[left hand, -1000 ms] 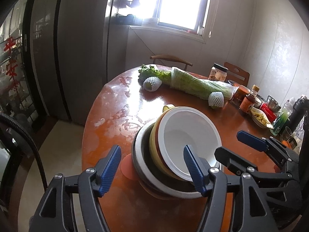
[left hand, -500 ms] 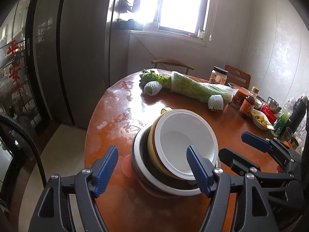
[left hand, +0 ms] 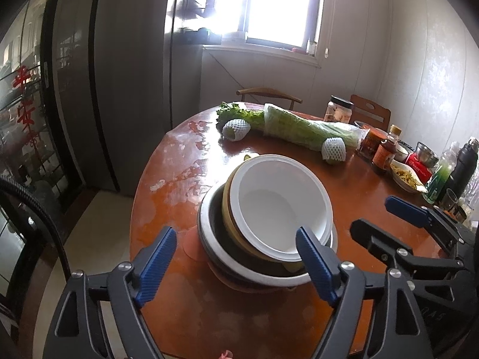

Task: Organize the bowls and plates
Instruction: 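Open the left tool and pull it back from the bowls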

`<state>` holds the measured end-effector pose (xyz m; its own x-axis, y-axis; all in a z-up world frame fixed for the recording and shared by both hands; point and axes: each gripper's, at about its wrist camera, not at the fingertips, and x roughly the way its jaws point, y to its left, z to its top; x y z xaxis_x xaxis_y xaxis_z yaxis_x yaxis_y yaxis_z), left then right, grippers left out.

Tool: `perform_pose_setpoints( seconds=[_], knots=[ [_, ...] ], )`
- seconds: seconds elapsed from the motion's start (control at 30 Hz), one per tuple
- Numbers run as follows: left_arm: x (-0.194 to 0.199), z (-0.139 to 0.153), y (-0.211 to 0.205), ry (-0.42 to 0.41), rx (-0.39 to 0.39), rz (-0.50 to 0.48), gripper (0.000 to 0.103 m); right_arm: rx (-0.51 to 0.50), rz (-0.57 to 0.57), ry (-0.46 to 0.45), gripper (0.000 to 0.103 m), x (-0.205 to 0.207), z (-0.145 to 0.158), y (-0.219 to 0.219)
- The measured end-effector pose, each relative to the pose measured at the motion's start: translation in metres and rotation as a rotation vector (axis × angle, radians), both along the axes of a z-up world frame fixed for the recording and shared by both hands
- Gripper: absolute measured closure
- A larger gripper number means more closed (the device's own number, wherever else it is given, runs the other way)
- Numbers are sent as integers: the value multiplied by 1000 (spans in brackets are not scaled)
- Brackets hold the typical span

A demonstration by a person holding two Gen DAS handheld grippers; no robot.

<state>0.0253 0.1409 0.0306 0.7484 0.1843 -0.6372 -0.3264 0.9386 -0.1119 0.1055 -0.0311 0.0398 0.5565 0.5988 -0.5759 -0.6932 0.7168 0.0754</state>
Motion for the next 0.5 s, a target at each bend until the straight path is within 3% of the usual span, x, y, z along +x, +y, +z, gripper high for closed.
perform_pose_setpoints(
  seconds=[0.37, 0.5],
  knots=[
    [-11, -4, -16, 9, 23, 6, 16, -3, -28, -22, 24, -15, 3, -20],
    [-16, -8, -21, 4, -22, -5, 15, -18, -38, -31, 24, -22, 3, -26]
  ],
)
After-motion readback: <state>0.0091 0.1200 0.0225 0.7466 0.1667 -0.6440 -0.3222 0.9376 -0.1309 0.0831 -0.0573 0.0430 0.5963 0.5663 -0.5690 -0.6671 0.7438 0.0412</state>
